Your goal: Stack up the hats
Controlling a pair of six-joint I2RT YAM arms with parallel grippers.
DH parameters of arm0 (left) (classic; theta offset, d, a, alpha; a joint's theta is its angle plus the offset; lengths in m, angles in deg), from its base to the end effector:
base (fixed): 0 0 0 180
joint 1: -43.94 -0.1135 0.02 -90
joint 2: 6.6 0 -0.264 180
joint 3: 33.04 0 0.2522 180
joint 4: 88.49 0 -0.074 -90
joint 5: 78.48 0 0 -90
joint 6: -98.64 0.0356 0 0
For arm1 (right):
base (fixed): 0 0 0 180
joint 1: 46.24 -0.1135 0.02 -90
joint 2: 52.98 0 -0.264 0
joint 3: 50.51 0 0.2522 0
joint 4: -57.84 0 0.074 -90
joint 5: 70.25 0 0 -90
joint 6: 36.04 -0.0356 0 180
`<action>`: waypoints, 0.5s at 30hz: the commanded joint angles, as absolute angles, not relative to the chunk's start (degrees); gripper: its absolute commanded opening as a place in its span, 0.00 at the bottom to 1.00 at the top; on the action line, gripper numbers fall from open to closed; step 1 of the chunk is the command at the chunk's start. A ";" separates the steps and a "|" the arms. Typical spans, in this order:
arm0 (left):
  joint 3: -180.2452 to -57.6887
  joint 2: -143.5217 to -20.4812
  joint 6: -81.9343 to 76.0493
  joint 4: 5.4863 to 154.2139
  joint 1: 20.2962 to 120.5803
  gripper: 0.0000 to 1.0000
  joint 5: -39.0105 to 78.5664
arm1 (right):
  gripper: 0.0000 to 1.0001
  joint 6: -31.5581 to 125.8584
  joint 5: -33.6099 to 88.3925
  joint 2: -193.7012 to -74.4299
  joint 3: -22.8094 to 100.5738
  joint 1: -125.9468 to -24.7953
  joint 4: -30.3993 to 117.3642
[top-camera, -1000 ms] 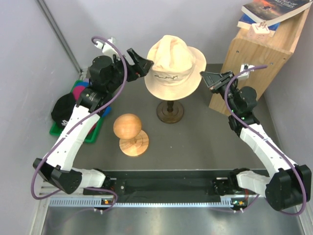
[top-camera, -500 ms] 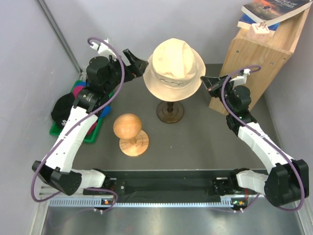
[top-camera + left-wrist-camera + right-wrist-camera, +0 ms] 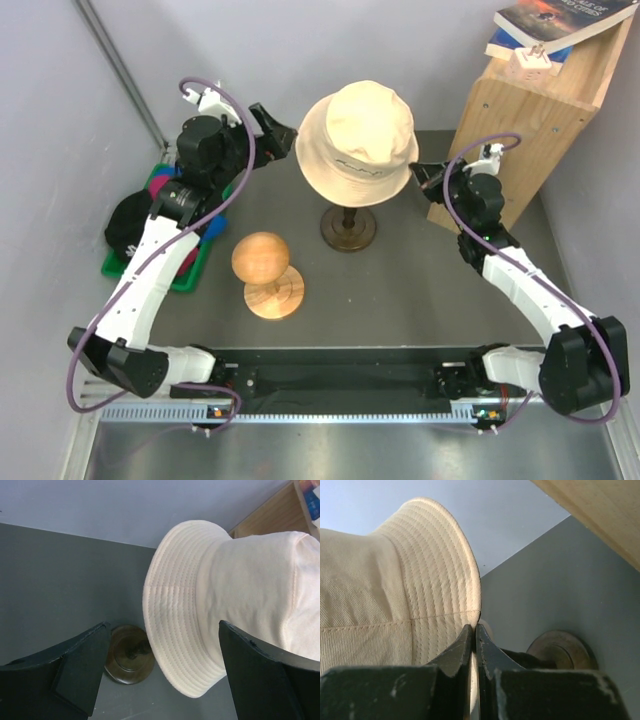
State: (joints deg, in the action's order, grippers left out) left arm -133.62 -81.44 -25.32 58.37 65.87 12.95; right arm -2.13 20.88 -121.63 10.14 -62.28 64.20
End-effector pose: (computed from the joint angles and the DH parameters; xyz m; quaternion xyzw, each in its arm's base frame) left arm 0.2657 -0.1079 0.4637 -0.0705 0.7479 -0.3176 0.5786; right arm 0.2720 0.0789 0.3211 0.2391 0.6761 0.4160 0.5592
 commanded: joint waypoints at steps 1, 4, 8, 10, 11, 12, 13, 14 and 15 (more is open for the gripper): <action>-133.02 -78.85 -23.18 57.10 62.93 0.93 12.13 | 0.07 3.33 17.38 -119.70 11.06 -63.03 60.95; -132.84 -77.36 -21.34 54.81 59.94 0.95 10.30 | 0.26 5.36 17.20 -117.95 10.80 -63.12 61.04; -133.28 -75.77 -15.98 48.41 58.27 0.96 4.50 | 0.57 8.43 17.29 -115.13 10.62 -63.12 58.68; -133.55 -74.98 -12.64 43.93 57.91 0.97 -0.95 | 0.73 9.31 16.50 -112.42 10.10 -63.29 57.09; -133.46 -74.71 -11.50 42.52 57.83 0.98 -3.31 | 0.77 10.10 16.32 -111.27 9.66 -63.29 55.69; -133.11 -74.54 -9.23 39.54 57.83 0.99 -7.77 | 0.79 10.54 16.06 -109.17 8.70 -63.29 54.90; -132.76 -74.45 -8.16 38.04 57.74 0.99 -10.69 | 0.83 10.72 15.36 -108.02 8.17 -63.29 53.93; -132.49 -74.45 -7.02 36.54 57.74 0.99 -13.50 | 0.83 11.16 15.01 -106.79 7.55 -63.38 52.09; -132.06 -74.53 -6.83 34.87 57.65 0.99 -16.58 | 0.84 11.34 14.74 -105.64 6.50 -63.38 51.21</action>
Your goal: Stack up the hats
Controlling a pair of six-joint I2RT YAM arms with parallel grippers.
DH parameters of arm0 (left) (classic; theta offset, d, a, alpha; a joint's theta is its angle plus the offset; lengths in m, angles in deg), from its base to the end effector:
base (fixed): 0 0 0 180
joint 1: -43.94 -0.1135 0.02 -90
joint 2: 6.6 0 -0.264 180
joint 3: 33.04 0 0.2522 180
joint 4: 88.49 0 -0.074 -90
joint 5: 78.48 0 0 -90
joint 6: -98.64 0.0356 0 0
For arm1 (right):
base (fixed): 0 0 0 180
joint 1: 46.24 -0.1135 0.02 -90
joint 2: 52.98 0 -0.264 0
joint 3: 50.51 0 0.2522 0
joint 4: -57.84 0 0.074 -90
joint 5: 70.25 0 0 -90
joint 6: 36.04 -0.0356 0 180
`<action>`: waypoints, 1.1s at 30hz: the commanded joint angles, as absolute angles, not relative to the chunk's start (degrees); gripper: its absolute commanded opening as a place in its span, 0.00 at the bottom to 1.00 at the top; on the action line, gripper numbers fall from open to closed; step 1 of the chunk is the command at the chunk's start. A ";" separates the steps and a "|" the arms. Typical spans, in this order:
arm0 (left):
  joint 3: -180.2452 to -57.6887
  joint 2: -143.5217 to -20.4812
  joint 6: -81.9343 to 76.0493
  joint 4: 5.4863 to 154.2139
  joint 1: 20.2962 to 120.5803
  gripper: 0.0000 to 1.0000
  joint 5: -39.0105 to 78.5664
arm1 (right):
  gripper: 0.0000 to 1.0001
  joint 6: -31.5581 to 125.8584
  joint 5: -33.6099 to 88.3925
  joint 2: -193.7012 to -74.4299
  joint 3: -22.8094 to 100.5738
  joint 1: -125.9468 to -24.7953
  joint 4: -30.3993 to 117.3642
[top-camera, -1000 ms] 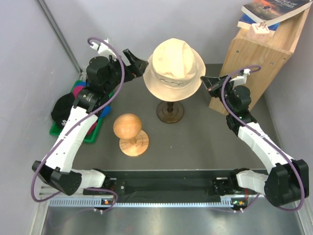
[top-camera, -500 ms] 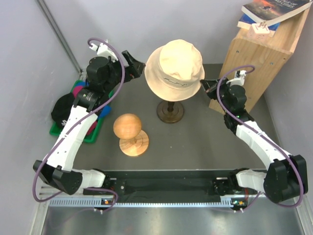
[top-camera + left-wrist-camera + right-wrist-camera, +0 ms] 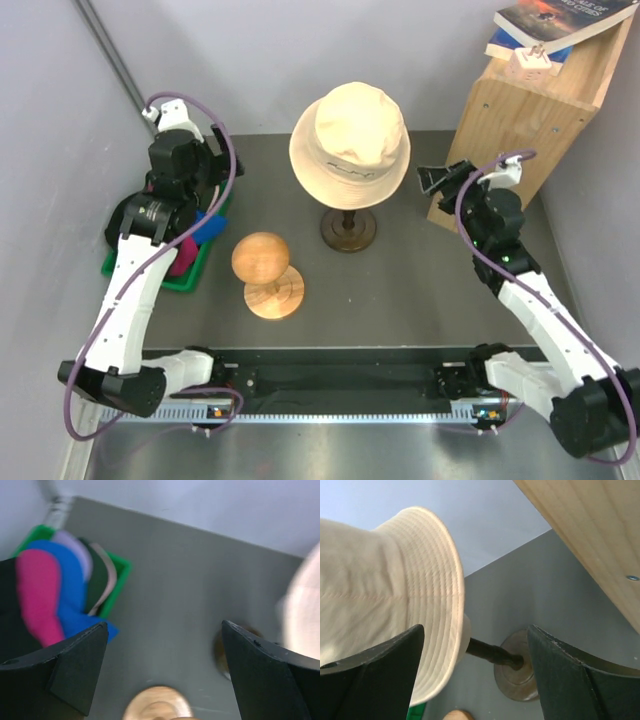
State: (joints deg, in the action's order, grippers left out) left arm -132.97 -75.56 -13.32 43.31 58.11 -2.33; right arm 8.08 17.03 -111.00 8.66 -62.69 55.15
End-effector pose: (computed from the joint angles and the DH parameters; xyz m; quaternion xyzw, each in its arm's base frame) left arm 0.2398 -0.0518 0.4575 -0.1256 0.7925 -0.0903 0.5900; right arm 0.2324 0.0669 0.3396 0.1980 0.6886 0.3463 0.6055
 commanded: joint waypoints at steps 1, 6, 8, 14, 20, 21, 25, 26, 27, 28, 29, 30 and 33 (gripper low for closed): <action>-130.75 -74.53 -6.48 32.94 57.48 0.99 -21.65 | 0.84 11.69 14.39 -103.11 5.97 -63.38 50.24; -121.96 -71.56 -4.90 33.71 50.57 0.99 -26.11 | 0.84 13.36 13.51 -95.89 3.68 -63.38 44.26; -117.30 -70.50 -5.86 34.85 44.42 0.99 -22.52 | 0.84 14.84 13.07 -94.39 3.59 -63.47 41.02; -109.56 -69.44 -7.10 38.09 33.58 0.99 -21.17 | 0.87 18.19 11.93 -90.60 3.94 -63.38 37.67; -105.77 -71.80 -9.45 42.59 30.05 0.99 -12.49 | 0.88 19.16 12.28 -90.16 4.38 -63.38 36.26; -105.42 -71.98 -9.73 43.20 30.14 0.99 -10.30 | 0.88 19.25 12.28 -90.16 4.38 -63.47 36.26; -104.19 -72.69 -9.74 44.61 30.05 0.98 -10.11 | 0.89 19.16 12.19 -90.69 4.12 -63.38 36.78; -104.02 -73.30 -8.77 44.87 29.97 0.98 -9.23 | 0.89 19.16 12.19 -90.78 3.94 -63.38 37.13; -103.41 -73.65 -8.24 45.22 29.96 0.98 -8.36 | 0.89 19.25 12.45 -91.21 3.94 -63.38 37.31; -103.05 -73.92 -7.80 46.01 30.05 0.98 -7.39 | 0.89 19.16 12.63 -91.57 3.85 -63.38 37.83; -102.79 -74.70 -7.54 46.19 29.97 0.98 -7.38 | 0.89 18.99 12.81 -91.92 3.77 -63.38 38.01; -102.26 -75.15 -7.27 46.45 30.05 0.97 -7.55 | 0.89 18.90 13.24 -92.62 3.77 -63.38 38.27; -102.17 -77.60 -6.57 45.93 30.05 0.95 -9.22 | 0.89 18.63 13.95 -93.67 3.94 -63.38 39.24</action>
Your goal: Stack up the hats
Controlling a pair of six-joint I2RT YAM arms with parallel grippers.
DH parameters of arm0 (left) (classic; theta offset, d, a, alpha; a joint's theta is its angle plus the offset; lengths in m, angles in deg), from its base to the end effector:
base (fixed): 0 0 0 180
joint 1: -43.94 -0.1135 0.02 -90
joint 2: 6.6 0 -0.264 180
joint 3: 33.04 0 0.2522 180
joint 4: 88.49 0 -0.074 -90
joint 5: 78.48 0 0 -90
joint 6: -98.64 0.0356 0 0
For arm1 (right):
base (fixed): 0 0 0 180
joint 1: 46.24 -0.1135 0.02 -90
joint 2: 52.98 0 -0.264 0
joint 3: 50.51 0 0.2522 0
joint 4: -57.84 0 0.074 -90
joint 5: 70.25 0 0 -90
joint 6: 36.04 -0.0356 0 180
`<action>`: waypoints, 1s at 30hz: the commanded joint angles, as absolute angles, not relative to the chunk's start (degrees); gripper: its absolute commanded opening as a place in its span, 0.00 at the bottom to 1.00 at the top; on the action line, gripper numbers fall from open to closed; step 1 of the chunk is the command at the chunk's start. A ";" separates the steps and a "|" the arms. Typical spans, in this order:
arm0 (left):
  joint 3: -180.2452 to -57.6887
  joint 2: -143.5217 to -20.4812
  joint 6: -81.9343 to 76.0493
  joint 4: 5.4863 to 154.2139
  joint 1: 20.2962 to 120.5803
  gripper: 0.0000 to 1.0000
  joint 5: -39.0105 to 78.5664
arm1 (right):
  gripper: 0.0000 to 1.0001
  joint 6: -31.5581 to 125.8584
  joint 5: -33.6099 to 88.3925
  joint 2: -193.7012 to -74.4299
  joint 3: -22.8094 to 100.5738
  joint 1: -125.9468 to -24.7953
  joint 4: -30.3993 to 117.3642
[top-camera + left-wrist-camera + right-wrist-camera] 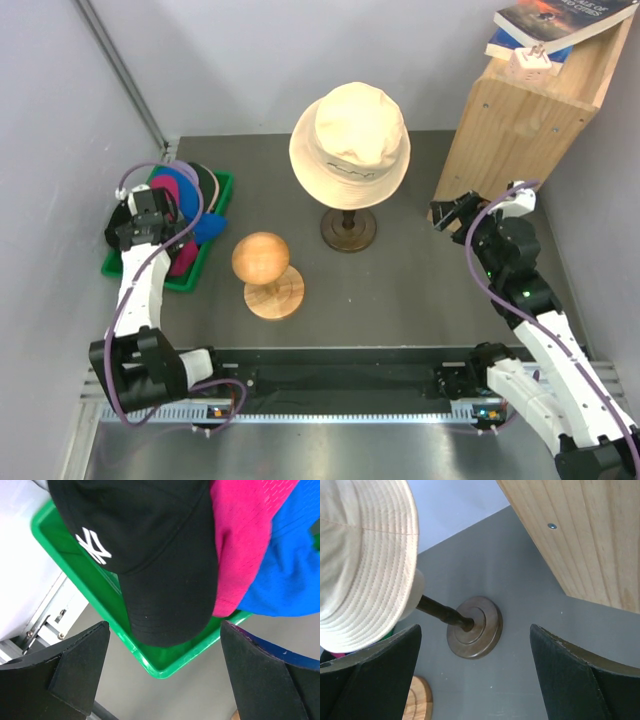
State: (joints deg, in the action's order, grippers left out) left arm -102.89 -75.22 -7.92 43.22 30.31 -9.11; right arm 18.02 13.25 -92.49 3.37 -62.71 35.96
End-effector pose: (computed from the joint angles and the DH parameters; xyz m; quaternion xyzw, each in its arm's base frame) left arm 0.2390 0.0709 0.2862 -0.3017 0.8669 0.1574 0.3642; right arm 0.1633 0.0441 0.3298 0.1638 0.7336 0.2524 0.6094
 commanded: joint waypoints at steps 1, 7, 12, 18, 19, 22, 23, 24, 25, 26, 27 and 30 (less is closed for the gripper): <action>-102.34 -78.22 -6.13 45.76 30.05 0.95 -9.83 | 0.89 18.63 14.04 -93.85 4.03 -63.38 39.33; -104.10 -80.33 -5.16 43.56 30.05 0.75 -13.96 | 0.89 18.46 14.39 -94.56 3.77 -63.38 39.59; -103.22 -79.28 -4.98 43.03 30.05 0.53 -16.43 | 0.89 18.54 14.48 -94.56 3.85 -63.38 39.42; -104.10 -76.38 -5.86 41.36 30.05 0.31 -19.33 | 0.89 18.72 14.48 -94.21 3.85 -63.38 39.24; -104.36 -76.03 -5.78 40.84 30.05 0.28 -20.46 | 0.89 18.81 14.30 -94.12 3.94 -63.30 39.24; -104.80 -75.06 -4.81 41.01 30.05 0.12 -21.96 | 0.89 18.72 14.39 -93.85 3.59 -63.47 39.33; -105.24 -74.89 -4.72 40.75 30.05 0.11 -22.84 | 0.89 18.81 14.39 -93.68 3.59 -63.38 39.24; -105.42 -74.89 -4.72 40.57 30.05 0.07 -23.63 | 0.89 18.63 14.39 -93.59 3.50 -63.38 39.16; -105.68 -75.06 -3.85 40.31 29.97 0.04 -24.94 | 0.89 18.72 14.56 -93.50 3.50 -63.38 39.16; -106.03 -75.24 -3.50 40.31 30.05 0.00 -25.65 | 0.89 18.63 14.74 -93.50 3.50 -63.47 39.16; -106.21 -75.15 -3.14 40.13 29.97 0.00 -26.27 | 0.89 18.46 14.74 -93.33 3.41 -63.38 39.16; -107.00 -75.15 -0.95 40.48 30.05 0.00 -28.64 | 0.89 18.37 15.27 -93.24 3.15 -63.38 39.42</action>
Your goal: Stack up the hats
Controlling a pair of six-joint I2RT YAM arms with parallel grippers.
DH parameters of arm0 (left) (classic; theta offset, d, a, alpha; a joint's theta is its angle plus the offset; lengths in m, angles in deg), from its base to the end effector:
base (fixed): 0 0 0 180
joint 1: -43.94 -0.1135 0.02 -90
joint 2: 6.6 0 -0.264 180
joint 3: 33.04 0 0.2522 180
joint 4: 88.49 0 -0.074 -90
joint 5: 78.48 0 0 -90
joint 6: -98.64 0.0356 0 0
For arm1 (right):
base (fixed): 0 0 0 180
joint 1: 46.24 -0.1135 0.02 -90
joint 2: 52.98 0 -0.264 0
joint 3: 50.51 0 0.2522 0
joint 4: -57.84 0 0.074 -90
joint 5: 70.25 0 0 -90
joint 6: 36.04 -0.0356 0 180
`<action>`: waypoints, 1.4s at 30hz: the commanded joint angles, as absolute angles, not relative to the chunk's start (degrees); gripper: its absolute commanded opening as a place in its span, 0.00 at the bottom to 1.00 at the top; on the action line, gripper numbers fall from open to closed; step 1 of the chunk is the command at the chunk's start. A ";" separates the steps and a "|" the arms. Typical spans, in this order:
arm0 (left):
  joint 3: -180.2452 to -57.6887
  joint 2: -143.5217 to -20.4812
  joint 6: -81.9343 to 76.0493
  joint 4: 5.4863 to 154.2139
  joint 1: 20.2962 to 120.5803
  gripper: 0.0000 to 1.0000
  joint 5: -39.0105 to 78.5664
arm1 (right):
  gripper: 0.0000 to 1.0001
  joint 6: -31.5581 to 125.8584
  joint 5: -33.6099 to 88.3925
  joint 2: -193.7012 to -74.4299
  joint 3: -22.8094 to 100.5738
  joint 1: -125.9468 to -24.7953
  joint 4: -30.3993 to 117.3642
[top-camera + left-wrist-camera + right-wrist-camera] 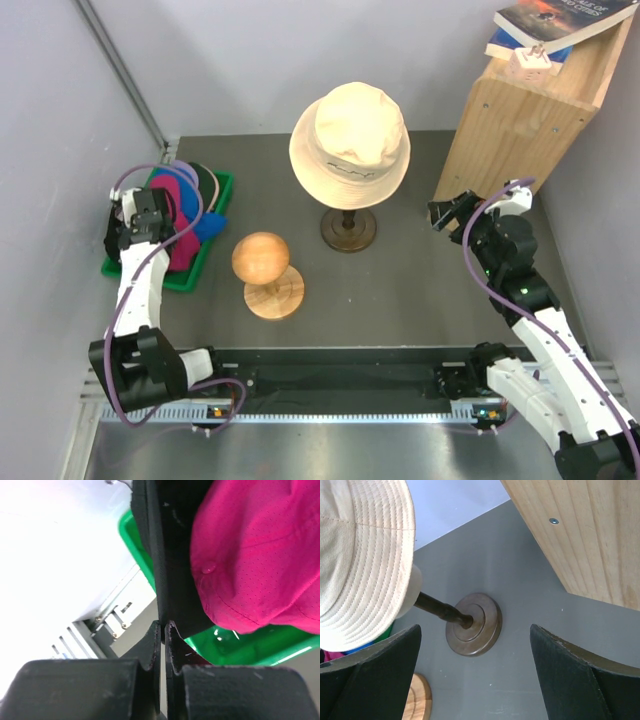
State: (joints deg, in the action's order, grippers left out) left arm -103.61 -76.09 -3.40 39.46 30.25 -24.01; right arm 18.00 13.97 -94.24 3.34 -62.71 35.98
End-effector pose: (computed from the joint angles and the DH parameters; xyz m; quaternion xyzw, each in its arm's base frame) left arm 0.2327 0.0780 0.2855 -0.2992 0.8524 0.2921 0.3140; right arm 0.1695 0.0464 0.3249 0.1610 0.7445 0.2513 0.5973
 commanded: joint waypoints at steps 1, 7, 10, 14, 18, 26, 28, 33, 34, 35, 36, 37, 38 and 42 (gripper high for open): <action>-107.26 -75.24 0.71 40.83 30.05 0.00 -29.26 | 0.90 18.37 15.44 -93.33 2.98 -63.30 39.51; -111.39 -77.08 8.28 41.62 30.31 0.00 -37.52 | 0.90 18.28 15.97 -93.41 2.62 -63.38 39.86; -112.01 -78.05 12.85 42.24 31.10 0.00 -40.77 | 0.91 18.28 16.15 -93.85 2.45 -63.38 40.03; -112.19 -79.02 18.47 44.25 33.83 0.00 -47.36 | 0.92 18.63 16.41 -94.73 2.62 -63.38 40.12; -112.54 -79.98 22.77 44.79 36.46 0.00 -51.23 | 0.93 18.90 17.02 -95.70 2.71 -63.29 40.65; -110.69 -79.63 38.86 57.43 43.32 0.00 -61.86 | 0.93 19.33 17.38 -96.40 3.06 -63.38 40.83; -111.22 -79.46 43.86 62.00 43.68 0.00 -62.31 | 0.93 19.34 17.38 -96.40 3.06 -63.29 40.74; -111.05 -79.11 55.27 72.44 45.87 0.00 -63.63 | 0.93 19.25 17.55 -96.40 3.06 -63.29 40.65; -110.26 -78.84 57.13 74.47 46.05 0.00 -63.54 | 0.93 19.33 17.55 -96.23 3.24 -63.38 40.65; -109.91 -78.67 58.63 75.80 46.31 0.00 -63.72 | 0.93 19.34 17.55 -96.14 3.24 -63.30 40.56; -109.38 -78.14 62.21 77.29 46.83 0.00 -63.89 | 0.93 19.42 17.64 -96.05 3.24 -63.29 40.56; -108.85 -77.88 63.38 80.87 47.10 0.00 -63.81 | 0.93 19.42 17.47 -95.88 3.41 -63.29 40.48; -109.02 -77.70 63.74 80.65 47.54 0.00 -63.81 | 0.93 19.51 17.47 -95.79 3.50 -63.29 40.21; -113.83 -78.83 52.30 66.46 51.30 0.00 -63.19 | 0.93 20.21 17.20 -95.09 4.20 -63.29 39.51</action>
State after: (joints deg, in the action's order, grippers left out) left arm -109.28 -79.85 58.39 71.16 48.26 -60.95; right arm 18.61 17.01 -96.45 2.25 -62.71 38.45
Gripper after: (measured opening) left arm 0.023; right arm 0.929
